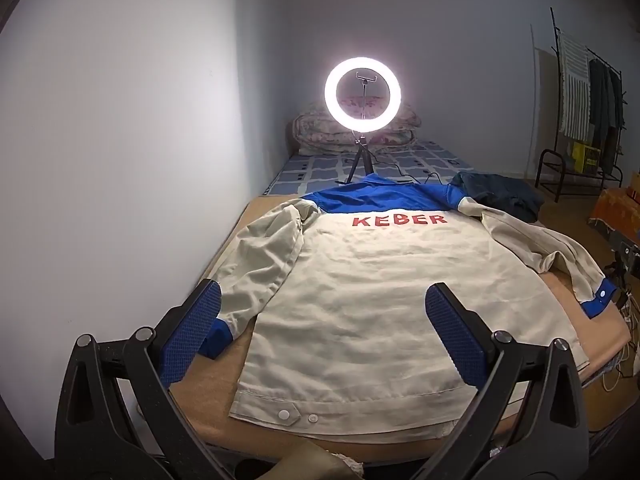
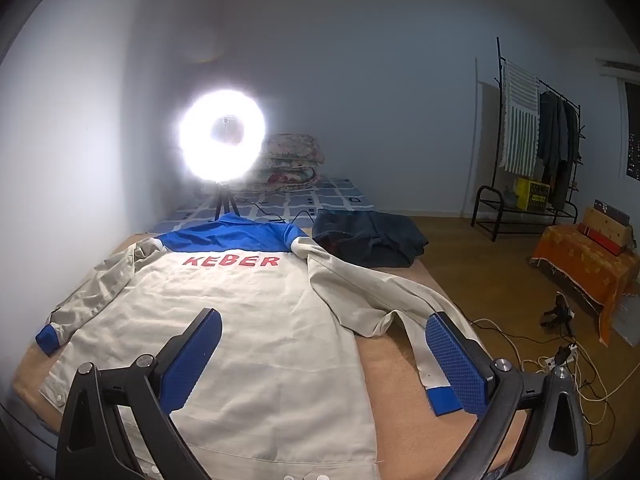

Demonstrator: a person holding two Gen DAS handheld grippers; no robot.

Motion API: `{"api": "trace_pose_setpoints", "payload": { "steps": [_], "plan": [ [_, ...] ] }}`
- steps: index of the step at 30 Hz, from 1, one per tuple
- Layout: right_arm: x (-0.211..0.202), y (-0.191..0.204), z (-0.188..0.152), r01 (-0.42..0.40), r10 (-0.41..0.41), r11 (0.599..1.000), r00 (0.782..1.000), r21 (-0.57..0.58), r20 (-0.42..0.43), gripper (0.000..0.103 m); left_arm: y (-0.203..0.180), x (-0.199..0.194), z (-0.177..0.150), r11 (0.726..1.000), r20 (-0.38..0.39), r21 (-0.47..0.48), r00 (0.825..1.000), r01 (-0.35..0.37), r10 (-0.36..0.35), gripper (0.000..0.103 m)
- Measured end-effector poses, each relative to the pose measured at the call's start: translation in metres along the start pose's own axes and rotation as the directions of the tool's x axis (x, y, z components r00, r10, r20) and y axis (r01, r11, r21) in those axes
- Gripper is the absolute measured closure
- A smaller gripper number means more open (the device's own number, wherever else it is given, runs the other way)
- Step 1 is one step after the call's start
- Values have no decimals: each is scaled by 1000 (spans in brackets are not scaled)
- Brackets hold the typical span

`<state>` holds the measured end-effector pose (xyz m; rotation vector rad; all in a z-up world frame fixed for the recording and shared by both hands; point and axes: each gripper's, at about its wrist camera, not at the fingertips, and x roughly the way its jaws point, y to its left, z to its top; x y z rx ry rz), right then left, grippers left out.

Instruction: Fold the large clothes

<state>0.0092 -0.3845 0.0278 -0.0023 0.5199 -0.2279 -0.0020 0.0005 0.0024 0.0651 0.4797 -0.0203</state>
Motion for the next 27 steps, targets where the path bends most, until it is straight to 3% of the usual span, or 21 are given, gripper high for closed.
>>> {"api": "trace_pose_setpoints", "payload": {
  "steps": [27],
  "plan": [
    [0,1,0,-1,1,1000,1000,-3,0,0,1,-1,0,1000,5,-6,1000,0,0,0]
  ]
}}
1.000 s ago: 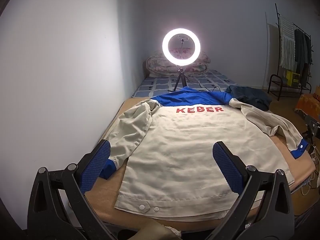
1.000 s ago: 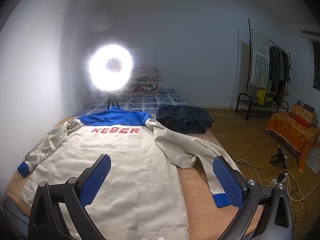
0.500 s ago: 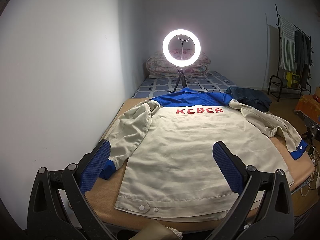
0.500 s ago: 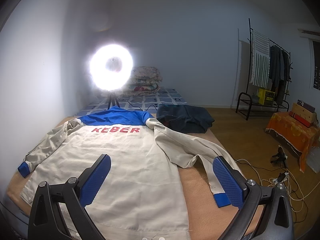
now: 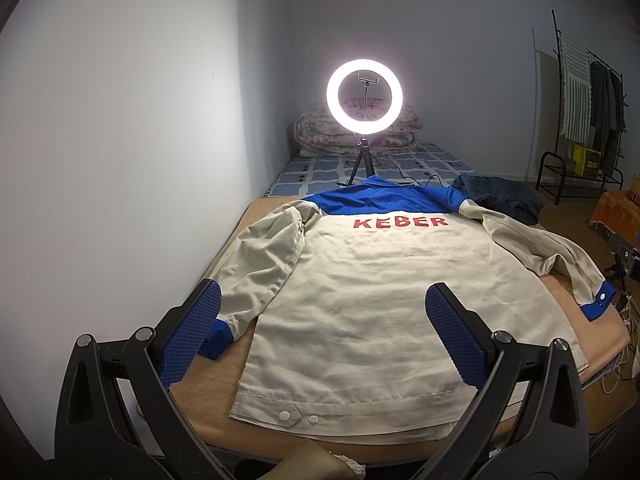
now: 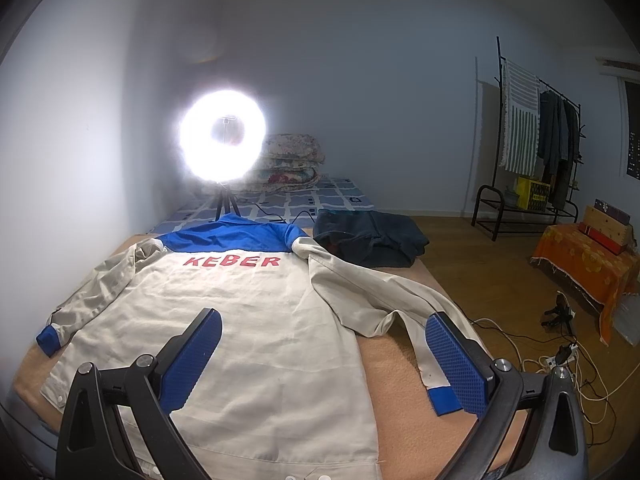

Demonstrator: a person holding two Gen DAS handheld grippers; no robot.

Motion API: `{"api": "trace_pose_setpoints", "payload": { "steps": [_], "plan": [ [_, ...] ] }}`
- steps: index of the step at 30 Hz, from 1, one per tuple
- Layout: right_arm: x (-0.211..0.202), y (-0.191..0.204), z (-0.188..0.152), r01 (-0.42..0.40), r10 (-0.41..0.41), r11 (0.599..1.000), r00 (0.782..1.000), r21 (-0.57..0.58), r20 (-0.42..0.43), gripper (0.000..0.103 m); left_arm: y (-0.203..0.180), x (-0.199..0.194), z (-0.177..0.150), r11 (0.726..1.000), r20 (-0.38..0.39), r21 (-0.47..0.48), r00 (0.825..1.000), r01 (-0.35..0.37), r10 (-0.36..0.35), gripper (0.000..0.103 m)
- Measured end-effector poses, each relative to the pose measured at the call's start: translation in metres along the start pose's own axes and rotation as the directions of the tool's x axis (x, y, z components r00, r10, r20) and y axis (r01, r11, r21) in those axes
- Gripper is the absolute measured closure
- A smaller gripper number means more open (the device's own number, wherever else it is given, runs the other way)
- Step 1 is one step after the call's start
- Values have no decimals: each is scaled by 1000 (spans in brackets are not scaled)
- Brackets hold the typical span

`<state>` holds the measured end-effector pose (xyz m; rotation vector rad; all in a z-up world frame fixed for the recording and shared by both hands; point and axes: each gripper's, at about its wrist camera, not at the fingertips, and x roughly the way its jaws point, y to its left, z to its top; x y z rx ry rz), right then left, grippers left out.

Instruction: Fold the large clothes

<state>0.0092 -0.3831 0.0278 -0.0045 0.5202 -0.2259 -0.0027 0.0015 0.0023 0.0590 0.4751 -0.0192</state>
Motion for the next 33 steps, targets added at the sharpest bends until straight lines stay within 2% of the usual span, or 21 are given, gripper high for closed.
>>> {"api": "trace_pose_setpoints", "payload": {
  "steps": [33],
  "plan": [
    [0,9,1,-16,16,1000,1000,-3,2,0,-3,1,-1,1000,6,-1,1000,-1,1,0]
  ]
}}
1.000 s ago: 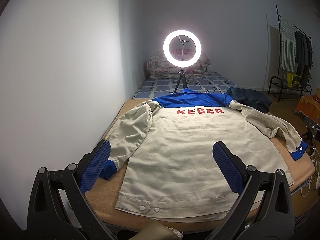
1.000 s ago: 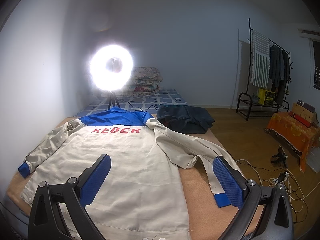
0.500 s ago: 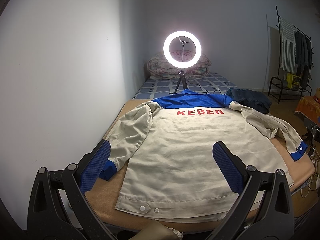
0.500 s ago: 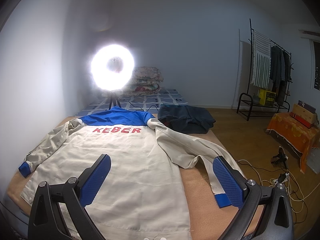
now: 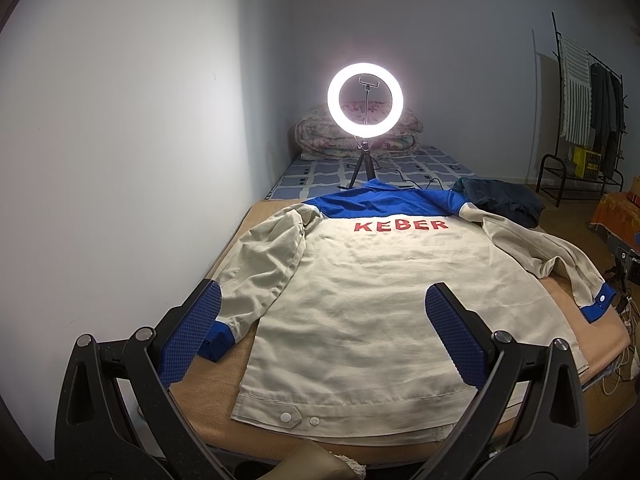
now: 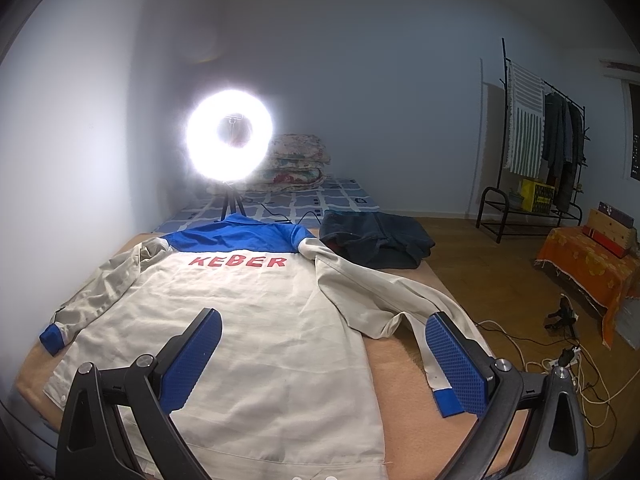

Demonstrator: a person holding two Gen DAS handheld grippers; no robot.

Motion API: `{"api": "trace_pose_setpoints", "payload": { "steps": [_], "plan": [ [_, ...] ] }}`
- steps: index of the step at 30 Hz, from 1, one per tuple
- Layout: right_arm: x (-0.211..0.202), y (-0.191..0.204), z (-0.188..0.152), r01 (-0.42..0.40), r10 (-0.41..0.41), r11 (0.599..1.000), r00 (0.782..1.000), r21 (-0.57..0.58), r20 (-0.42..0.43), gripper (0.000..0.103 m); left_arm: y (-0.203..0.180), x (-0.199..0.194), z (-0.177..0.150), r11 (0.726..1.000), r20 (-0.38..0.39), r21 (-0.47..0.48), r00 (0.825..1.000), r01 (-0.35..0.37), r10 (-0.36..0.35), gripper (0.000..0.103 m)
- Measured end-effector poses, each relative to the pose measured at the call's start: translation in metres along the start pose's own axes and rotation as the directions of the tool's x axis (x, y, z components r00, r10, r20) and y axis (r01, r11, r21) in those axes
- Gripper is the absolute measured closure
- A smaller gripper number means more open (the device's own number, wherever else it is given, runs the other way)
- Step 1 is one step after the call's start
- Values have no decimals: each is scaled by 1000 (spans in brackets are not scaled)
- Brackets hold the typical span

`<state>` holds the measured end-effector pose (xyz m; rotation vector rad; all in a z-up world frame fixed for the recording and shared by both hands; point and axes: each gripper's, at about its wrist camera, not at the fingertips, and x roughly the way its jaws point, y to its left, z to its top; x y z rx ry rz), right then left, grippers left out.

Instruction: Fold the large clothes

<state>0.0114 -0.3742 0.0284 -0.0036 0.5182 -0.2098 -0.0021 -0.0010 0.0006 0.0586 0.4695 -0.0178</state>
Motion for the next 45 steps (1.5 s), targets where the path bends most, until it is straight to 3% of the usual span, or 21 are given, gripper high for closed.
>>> {"api": "trace_pose_setpoints", "payload": {
  "steps": [13,22,31,37,41,45],
  "plan": [
    [0,5,3,-17,17,1000,1000,-4,2,0,9,-3,14,1000,-9,0,1000,-5,5,0],
    [5,21,8,-58,58,998,998,-12,1,0,23,3,7,999,-24,-14,999,-36,35,0],
    [18,56,16,-141,140,989,990,-37,-23,0,45,8,-7,997,-39,-36,997,-74,73,0],
    [25,96,30,-206,207,969,978,-134,-9,0,76,17,-25,989,-80,-100,991,-112,104,0],
    [32,126,40,-296,300,940,954,-172,-3,0,93,20,-38,984,-95,-133,990,-116,104,0],
    [55,166,50,-434,419,879,901,-199,-115,0,109,16,-54,978,-106,-171,989,-119,102,4]
  ]
}}
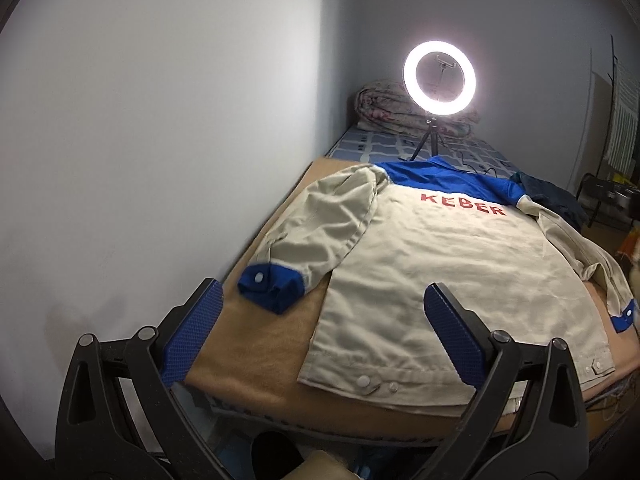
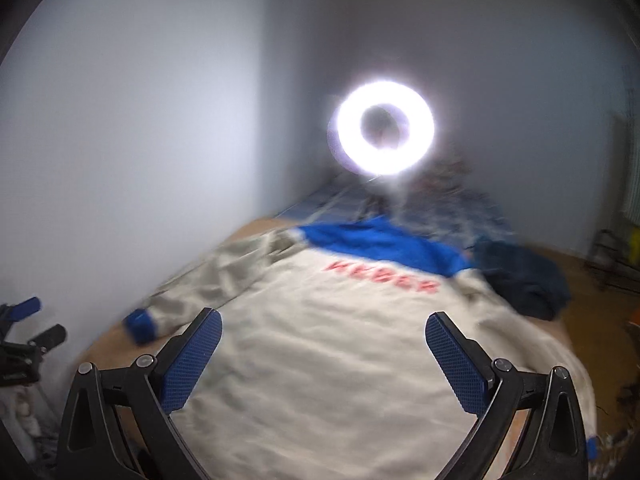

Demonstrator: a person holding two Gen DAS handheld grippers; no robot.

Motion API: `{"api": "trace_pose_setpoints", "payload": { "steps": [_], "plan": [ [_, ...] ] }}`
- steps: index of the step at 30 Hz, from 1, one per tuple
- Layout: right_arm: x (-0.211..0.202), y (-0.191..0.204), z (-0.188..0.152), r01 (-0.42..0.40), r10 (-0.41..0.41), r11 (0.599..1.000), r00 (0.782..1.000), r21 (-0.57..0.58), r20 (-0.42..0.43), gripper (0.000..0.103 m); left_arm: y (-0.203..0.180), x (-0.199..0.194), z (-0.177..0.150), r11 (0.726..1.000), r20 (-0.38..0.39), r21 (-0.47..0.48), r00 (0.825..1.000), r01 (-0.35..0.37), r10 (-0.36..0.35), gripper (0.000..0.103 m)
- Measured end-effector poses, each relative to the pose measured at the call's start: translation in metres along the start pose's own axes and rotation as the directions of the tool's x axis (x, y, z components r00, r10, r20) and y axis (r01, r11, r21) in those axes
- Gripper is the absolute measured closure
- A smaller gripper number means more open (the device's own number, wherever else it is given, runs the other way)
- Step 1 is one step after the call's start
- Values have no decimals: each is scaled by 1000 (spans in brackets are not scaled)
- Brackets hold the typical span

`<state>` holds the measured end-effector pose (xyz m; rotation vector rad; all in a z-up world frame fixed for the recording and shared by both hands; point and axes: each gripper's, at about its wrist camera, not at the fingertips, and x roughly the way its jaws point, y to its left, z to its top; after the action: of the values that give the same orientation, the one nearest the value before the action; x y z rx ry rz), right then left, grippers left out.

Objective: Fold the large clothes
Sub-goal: 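Reach the right tool to the blue-cuffed sleeve and pinch its cuff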

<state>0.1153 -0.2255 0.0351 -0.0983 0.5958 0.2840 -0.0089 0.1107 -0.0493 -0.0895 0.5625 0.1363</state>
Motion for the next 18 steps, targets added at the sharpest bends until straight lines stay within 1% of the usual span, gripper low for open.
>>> {"api": "trace_pose_setpoints", "payload": {
  "steps": [2,3,4,5,6,7,8,9,11,12,13,15,16,18],
  "plan": [
    [22,13,7,-60,60,998,997,-4,-51,0,8,4,-8,1000,-27,-25,1000,10,-11,12],
    [37,19,11,-100,100,995,992,11,-81,1,12,7,-11,999,-42,-36,999,16,-17,14],
    [46,22,12,-130,132,991,986,24,-102,5,17,11,-14,998,-63,-51,998,22,-25,19],
    [64,29,13,-177,182,983,974,45,-135,11,20,13,-17,998,-76,-61,997,28,-32,27],
    [81,36,13,-211,220,975,961,68,-167,14,24,17,-19,997,-91,-74,995,35,-42,30],
    [92,40,11,-235,248,968,950,88,-190,18,27,21,-20,995,-103,-86,993,43,-52,35],
    [110,48,9,-263,283,958,933,117,-223,23,29,22,-21,994,-109,-96,992,49,-60,38],
    [126,54,7,-286,314,948,916,143,-250,26,31,25,-22,993,-117,-107,991,56,-68,38],
    [160,71,0,-347,399,914,866,210,-301,39,35,28,-23,991,-126,-123,989,60,-75,38],
    [177,79,-4,-371,435,896,840,242,-323,42,37,30,-24,990,-130,-125,989,59,-75,38],
    [191,88,-8,-385,461,883,820,269,-340,45,38,31,-25,991,-133,-126,988,56,-72,38],
    [218,110,-18,-410,509,856,775,315,-374,48,40,33,-27,990,-141,-128,987,56,-74,38],
    [227,118,-21,-417,525,846,758,333,-386,49,41,33,-27,990,-144,-131,987,57,-76,38],
    [248,140,-31,-438,580,809,705,393,-408,49,43,33,-28,989,-146,-132,986,59,-79,38]
  ]
}}
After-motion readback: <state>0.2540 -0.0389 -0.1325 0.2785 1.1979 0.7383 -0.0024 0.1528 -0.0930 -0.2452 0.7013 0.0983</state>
